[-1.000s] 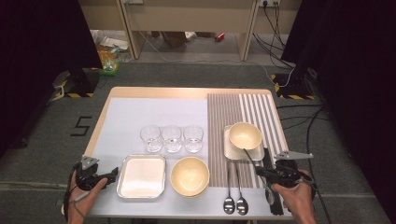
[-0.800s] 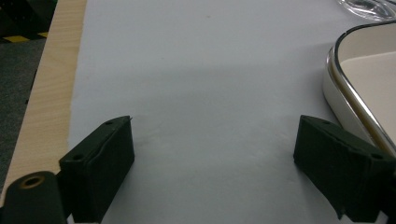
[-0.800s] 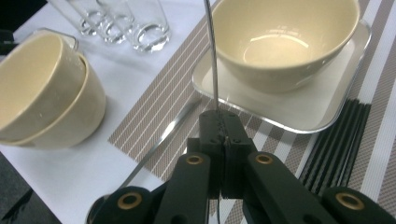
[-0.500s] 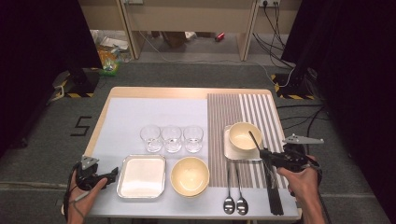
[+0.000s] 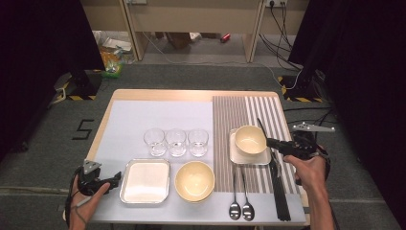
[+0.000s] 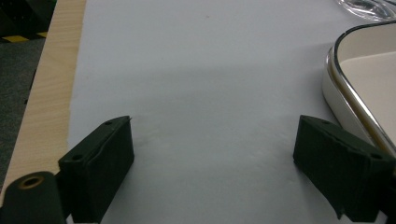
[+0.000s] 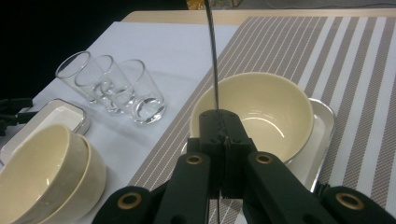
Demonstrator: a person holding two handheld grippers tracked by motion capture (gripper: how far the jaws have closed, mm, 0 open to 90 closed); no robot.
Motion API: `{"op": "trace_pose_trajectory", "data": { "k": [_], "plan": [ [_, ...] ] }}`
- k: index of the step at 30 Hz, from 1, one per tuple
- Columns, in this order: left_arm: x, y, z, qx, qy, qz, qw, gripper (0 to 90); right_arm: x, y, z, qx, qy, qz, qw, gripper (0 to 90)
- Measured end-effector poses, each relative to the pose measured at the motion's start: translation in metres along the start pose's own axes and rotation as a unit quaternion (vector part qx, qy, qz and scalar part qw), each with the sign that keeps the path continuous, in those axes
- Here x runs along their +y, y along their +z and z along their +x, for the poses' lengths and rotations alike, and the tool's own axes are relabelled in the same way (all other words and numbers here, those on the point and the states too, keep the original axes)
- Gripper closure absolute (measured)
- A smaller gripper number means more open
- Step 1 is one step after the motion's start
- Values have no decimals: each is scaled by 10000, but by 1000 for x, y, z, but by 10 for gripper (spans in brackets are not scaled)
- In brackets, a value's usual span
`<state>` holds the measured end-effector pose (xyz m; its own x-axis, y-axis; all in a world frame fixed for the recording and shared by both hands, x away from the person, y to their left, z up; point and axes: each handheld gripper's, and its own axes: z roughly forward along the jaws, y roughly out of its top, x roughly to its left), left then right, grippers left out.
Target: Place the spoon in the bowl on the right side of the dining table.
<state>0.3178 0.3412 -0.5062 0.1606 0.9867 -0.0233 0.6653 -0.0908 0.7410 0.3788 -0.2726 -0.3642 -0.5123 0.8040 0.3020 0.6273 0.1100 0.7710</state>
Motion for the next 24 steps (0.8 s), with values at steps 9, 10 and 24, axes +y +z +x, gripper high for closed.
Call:
{"op": "trace_pose_trajectory", "data": {
  "k": [9,10,24],
  "plan": [
    [0,0,0,-24,-10,11,10000,111,22,13,-13,10,128,-138,9998,900],
    [0,0,0,-22,-3,15,10000,111,22,13,-13,10,128,-138,9998,900],
    [0,0,0,-21,-3,18,10000,111,44,48,-39,-20,418,-206,9989,900]
  ]
}}
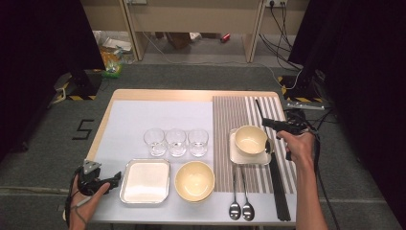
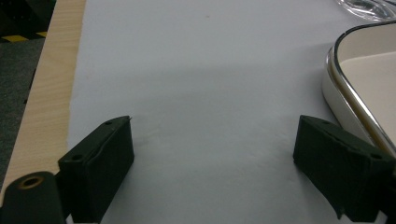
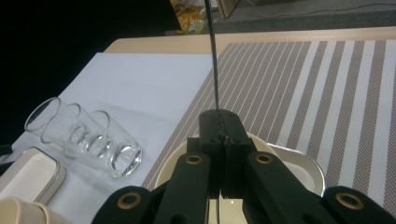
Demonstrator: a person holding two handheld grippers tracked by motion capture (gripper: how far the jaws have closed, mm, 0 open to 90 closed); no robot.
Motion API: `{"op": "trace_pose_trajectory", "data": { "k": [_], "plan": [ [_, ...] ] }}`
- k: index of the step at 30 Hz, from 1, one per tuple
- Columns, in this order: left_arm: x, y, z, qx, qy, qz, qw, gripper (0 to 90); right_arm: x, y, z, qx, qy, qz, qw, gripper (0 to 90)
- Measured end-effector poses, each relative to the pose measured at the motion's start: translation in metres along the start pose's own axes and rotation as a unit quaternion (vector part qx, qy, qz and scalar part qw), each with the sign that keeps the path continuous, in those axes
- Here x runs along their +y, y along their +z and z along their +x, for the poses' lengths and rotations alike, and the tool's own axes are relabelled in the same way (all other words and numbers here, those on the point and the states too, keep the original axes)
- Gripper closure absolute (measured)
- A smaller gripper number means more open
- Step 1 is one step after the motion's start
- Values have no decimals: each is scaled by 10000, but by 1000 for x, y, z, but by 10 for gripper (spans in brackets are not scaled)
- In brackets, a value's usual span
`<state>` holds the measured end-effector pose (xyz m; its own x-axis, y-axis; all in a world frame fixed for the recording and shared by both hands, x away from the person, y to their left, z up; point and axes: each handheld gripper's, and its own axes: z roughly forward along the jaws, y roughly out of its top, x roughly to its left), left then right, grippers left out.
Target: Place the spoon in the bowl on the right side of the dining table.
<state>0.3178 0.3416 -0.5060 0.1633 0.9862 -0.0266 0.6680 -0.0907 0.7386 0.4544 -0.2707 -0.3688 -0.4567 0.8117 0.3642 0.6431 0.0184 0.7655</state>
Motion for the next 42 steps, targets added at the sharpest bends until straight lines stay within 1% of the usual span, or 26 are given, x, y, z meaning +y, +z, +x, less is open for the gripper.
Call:
{"op": "trace_pose_trajectory", "data": {
  "k": [1,2,4,5,6,7,10,11,12,13,16,18,19,23,26,33,36,41,42],
  "plan": [
    [0,0,0,0,0,0,10000,111,0,0,0,0,0,0,10000,900],
    [0,0,0,-6,-9,-5,10000,111,2,3,-2,51,34,-57,10000,900],
    [0,0,0,12,-1,-13,10000,111,3,4,-3,44,69,-62,9999,900],
    [0,0,0,15,-2,-17,10000,111,4,7,-7,37,92,-68,9999,900],
    [0,0,0,7,0,-4,10000,111,4,7,-7,37,92,-68,9999,900],
    [0,0,0,-1,0,-1,10000,111,5,10,-10,23,149,-95,9998,900],
    [0,0,0,16,-2,-20,10000,111,4,13,-13,24,161,-92,9998,900],
    [0,0,0,13,-2,-14,10000,111,5,15,-13,12,185,-54,9998,900],
    [0,0,0,6,1,0,10000,111,5,17,-15,20,224,-75,9997,900],
    [0,0,0,12,-1,-10,10000,111,5,19,-16,8,208,-100,9997,900],
    [0,0,0,12,-1,-11,10000,111,7,26,-16,17,267,-57,9996,900],
    [0,0,0,10,0,-6,10000,111,7,28,-18,9,236,-60,9997,900],
    [0,0,0,-7,-9,-6,10000,111,7,31,-19,-2,329,-79,9994,900],
    [0,0,0,-2,-1,-2,10000,111,8,38,-23,-40,385,-69,9992,900],
    [0,0,0,-8,-9,-5,10000,111,8,40,-25,-49,388,-74,9992,900],
    [0,0,0,15,0,-19,10000,111,5,50,-29,-185,347,12,9992,900],
    [0,0,0,12,-1,-15,10000,111,3,52,-30,-233,382,16,9990,900],
    [0,0,0,12,-1,-15,10000,111,-1,58,-31,-236,357,44,9991,900],
    [0,0,0,3,0,-12,10000,111,-1,59,-30,-247,383,42,9990,900]
  ]
}}
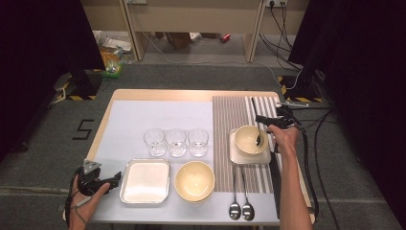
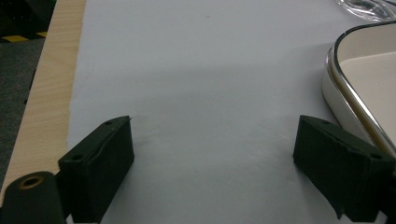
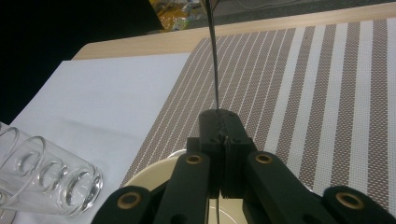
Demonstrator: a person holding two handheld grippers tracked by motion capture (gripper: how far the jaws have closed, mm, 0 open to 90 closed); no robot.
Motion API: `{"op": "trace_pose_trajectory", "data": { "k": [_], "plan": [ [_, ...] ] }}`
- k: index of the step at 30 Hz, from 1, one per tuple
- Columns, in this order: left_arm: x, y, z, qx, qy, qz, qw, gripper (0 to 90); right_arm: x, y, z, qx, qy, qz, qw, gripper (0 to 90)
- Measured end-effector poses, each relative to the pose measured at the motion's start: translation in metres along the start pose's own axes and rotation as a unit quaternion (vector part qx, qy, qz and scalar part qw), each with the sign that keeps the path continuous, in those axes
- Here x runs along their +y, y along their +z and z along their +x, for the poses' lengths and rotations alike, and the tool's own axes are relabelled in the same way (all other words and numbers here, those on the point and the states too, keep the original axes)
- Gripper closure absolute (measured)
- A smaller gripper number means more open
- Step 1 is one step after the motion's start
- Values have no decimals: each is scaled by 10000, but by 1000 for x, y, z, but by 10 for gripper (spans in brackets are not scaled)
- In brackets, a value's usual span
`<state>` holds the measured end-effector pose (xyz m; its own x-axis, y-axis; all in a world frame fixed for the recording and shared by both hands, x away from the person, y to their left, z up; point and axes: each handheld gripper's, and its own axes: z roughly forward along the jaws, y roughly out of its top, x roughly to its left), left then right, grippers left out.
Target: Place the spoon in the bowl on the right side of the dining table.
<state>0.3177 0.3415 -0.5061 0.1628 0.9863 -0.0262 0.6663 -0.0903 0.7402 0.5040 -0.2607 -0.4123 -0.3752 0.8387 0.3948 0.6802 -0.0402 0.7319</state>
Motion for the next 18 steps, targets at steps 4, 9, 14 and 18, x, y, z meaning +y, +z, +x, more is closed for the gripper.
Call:
{"op": "trace_pose_trajectory", "data": {
  "k": [4,9,14,18],
  "plan": [
    [0,0,0,11,0,-8,10000,111,-2,2,0,-20,-25,21,10000,900],
    [0,0,0,13,1,-11,10000,111,-7,5,-3,-107,-55,74,9999,899],
    [0,0,0,14,1,-10,10000,112,-11,6,-4,-244,-100,136,9996,897],
    [0,0,0,11,0,-5,10000,111,-13,7,-5,-308,-112,126,9994,896]
  ]
}}
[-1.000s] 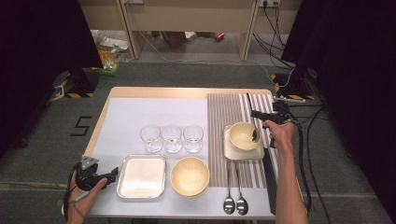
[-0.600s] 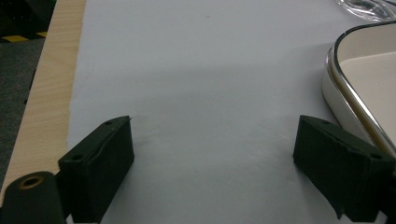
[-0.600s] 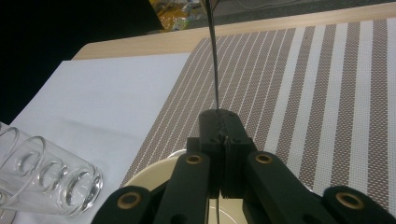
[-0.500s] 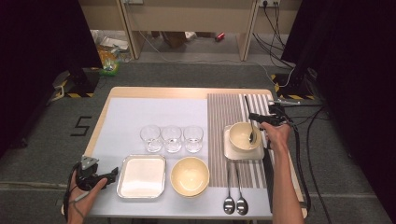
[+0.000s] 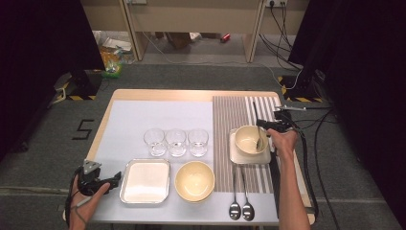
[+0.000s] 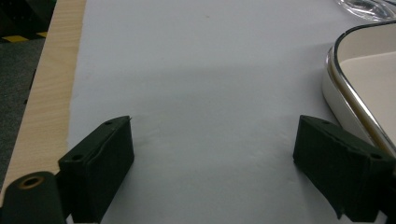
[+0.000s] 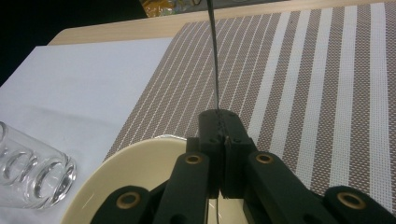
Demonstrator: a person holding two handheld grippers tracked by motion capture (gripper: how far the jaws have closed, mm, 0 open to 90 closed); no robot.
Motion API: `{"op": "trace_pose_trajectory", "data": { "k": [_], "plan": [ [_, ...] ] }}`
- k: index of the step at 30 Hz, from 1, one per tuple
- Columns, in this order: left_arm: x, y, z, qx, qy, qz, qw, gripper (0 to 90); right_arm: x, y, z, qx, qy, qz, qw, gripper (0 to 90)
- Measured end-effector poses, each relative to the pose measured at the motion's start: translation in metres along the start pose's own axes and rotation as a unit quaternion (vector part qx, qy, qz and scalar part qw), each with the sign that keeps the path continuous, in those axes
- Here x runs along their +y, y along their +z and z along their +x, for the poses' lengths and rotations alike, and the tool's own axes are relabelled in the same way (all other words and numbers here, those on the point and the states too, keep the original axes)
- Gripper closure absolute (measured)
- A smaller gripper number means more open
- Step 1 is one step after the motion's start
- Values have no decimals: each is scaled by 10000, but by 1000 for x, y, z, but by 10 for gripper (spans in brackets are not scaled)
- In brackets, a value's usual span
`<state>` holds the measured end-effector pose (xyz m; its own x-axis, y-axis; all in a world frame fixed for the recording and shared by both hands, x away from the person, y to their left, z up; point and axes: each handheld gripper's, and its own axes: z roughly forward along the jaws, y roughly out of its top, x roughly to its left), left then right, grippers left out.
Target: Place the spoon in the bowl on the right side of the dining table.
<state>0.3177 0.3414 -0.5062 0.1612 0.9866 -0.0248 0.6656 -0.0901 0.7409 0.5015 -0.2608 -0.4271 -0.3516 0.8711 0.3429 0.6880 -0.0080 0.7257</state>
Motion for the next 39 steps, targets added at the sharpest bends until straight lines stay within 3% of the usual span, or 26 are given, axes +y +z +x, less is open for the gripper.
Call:
{"op": "trace_pose_trajectory", "data": {
  "k": [16,22,23,29,39],
  "plan": [
    [0,0,0,3,0,-2,10000,111,-1,2,8,-473,-417,39,9980,823],
    [0,0,0,1,2,0,10000,112,2,4,15,-790,-659,107,9946,775],
    [0,0,0,0,1,0,10000,111,2,4,17,-940,-660,119,9933,751],
    [0,0,0,-1,1,2,10000,111,3,-1,16,-1238,-652,162,9900,677],
    [0,0,0,5,3,-2,10000,112,3,-13,10,-1567,-633,176,9855,597]
  ]
}}
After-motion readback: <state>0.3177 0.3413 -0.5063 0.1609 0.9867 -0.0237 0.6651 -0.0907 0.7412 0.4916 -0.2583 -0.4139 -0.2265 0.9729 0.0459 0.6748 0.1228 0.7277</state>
